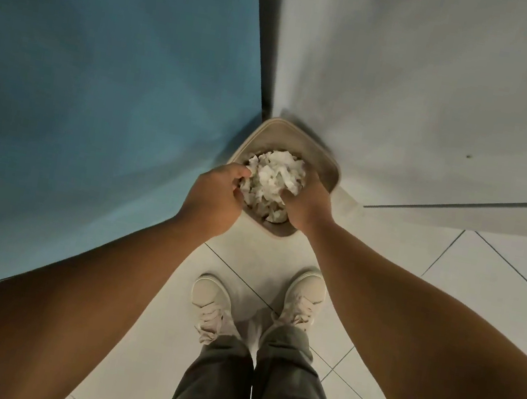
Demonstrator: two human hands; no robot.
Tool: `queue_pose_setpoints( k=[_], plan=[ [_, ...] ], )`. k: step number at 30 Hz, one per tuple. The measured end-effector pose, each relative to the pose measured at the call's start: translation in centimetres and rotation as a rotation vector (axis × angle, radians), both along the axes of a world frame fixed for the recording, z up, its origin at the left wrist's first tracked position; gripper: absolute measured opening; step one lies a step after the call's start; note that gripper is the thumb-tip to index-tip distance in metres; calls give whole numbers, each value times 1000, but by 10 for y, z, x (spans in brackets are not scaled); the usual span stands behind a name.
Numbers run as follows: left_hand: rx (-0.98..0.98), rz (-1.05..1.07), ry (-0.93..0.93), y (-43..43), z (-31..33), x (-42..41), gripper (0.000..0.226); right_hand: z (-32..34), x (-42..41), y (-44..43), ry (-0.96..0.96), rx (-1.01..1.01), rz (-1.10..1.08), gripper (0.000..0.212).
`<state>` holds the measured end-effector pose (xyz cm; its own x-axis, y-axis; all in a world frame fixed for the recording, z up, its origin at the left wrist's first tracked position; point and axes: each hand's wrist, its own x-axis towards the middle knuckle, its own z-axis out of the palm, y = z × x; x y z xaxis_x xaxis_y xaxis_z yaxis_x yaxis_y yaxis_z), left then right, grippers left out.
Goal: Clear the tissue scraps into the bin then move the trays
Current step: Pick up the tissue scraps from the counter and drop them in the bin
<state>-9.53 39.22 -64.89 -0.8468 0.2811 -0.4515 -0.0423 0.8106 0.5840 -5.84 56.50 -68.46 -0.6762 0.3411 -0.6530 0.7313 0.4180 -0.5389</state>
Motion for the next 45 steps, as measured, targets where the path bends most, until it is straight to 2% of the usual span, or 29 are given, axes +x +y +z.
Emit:
queue_pose_setpoints(
  k=[4,7,14,18,25,35,45],
  plan=[
    [20,56,18,11,55,-4,37,59,21,12,-30,8,61,65],
    [35,73,67,25,117,-4,34,126,24,17,30,43,128,56],
    [121,42,217,48,291,0,37,315,12,24,345,78,201,43],
    [156,54,320,48,383,-1,38,412,5,27,497,33,209,41],
    [277,192,497,6,511,-5,35,528,-22,3,838,14,332,39],
    [183,450,628,-140,586,-19,33,600,-82,-126,928,-59,653,33],
    [13,543,608,-310,582,-76,27,609,-145,-274,919,-50,827,32]
  ],
)
